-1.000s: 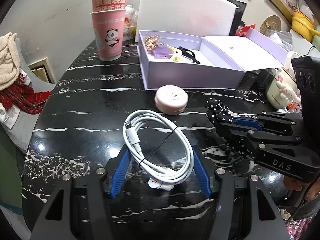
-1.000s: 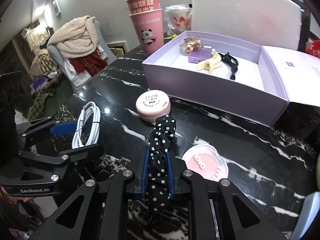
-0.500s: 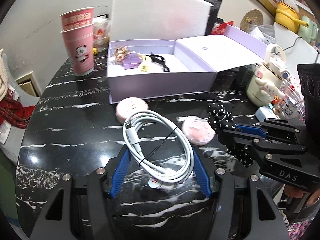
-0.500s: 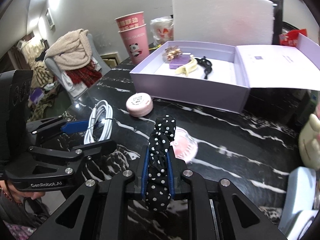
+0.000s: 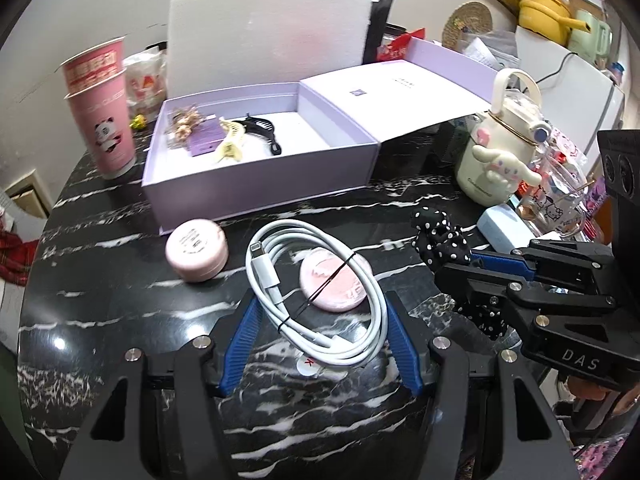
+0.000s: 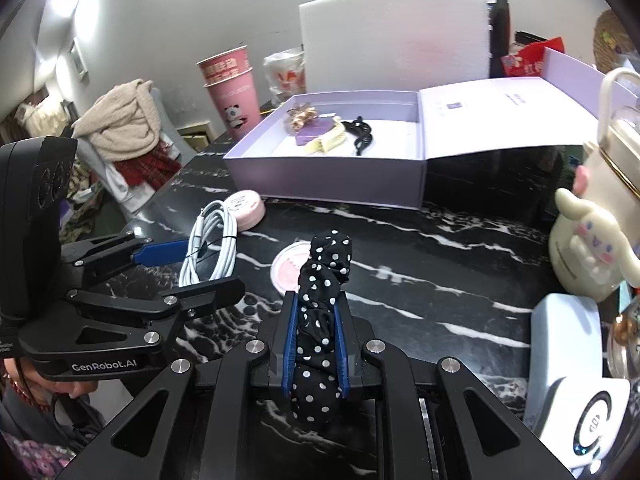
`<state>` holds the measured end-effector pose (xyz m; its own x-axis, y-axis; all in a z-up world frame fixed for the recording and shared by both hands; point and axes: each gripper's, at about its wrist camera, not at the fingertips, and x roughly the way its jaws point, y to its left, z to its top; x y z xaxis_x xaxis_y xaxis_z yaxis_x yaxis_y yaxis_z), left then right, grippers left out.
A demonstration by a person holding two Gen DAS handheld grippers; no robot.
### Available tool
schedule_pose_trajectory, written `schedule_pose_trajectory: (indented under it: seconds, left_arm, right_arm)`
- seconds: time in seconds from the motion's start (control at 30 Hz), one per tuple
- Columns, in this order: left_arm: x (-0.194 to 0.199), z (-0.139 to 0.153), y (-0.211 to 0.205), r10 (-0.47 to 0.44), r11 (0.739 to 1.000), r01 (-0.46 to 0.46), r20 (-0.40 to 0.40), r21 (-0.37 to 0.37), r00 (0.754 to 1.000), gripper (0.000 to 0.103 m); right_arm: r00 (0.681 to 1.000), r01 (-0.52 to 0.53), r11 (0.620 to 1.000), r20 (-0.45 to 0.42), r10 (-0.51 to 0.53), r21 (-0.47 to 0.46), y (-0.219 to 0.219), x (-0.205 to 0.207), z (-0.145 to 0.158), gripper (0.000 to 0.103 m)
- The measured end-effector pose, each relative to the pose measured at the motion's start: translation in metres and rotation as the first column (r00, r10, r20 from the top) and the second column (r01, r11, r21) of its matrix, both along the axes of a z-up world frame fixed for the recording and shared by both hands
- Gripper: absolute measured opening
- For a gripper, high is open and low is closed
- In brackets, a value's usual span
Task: Organize rigid objects
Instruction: 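Carry white cable and polka-dot scrunchie up over the open gift box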
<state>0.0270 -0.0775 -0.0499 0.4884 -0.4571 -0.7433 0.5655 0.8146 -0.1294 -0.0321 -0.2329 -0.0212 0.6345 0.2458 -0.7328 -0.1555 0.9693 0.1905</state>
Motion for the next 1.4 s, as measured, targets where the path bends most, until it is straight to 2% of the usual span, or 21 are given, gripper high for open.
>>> schedule_pose_trajectory:
  seconds: [0.33, 0.97, 1.4]
  left_arm:
    - [0.019, 0.005, -0.014, -0.046, 0.999, 0.046, -0.015, 0.011, 0.999, 0.06]
    - [0.068, 0.027, -0.019, 0.004, 1.0, -0.004, 0.008, 0.002, 1.0, 0.06]
    - [0.101, 0.054, -0.027, 0.003, 1.0, -0.002, 0.082, -0.01, 0.997, 0.06]
  right_arm:
    - [1.0, 0.028, 1.0, -0.008, -0.027, 0.01, -0.008, 0.013, 0.003, 0.016]
    - [0.999, -0.027, 0.999, -0.015, 0.028, 0.025, -0.011, 0.067, 0.013, 0.016]
    - [0.999, -0.029, 1.0, 0.019, 0.029, -0.007, -0.017, 0.1, 0.036, 0.016]
